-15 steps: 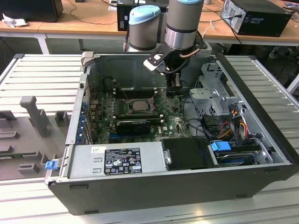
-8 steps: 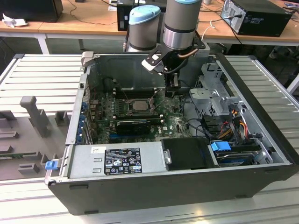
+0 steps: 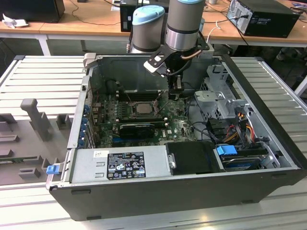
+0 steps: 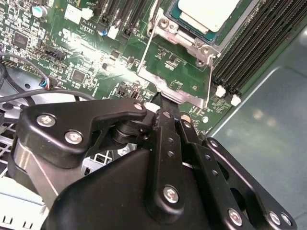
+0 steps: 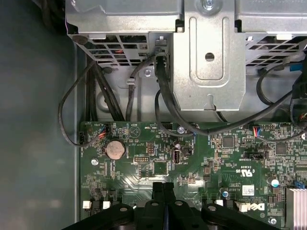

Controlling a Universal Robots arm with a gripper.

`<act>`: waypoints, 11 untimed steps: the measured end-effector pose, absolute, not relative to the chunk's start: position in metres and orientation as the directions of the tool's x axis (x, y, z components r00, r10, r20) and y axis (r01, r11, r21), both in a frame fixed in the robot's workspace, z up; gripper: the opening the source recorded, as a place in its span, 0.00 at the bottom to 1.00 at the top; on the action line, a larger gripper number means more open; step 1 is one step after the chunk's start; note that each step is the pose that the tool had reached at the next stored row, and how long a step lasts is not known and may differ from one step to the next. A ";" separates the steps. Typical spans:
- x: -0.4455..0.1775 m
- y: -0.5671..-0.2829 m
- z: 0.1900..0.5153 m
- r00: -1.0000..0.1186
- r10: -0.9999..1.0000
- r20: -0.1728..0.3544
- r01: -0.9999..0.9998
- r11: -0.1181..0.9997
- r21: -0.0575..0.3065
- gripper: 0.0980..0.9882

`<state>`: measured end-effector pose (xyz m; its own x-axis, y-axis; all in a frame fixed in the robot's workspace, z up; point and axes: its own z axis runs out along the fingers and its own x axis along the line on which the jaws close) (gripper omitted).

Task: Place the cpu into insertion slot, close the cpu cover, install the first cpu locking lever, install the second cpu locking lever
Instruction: 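Close the cpu cover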

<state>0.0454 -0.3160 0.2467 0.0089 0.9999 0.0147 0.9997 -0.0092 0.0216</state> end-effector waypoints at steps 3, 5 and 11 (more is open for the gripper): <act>0.044 -0.316 0.247 0.009 1.000 0.015 1.000 -0.009 0.022 0.01; 0.043 -0.316 0.247 0.009 1.000 0.015 1.000 -0.009 0.022 0.01; 0.038 -0.316 0.247 0.009 1.000 0.015 1.000 -0.009 0.022 0.01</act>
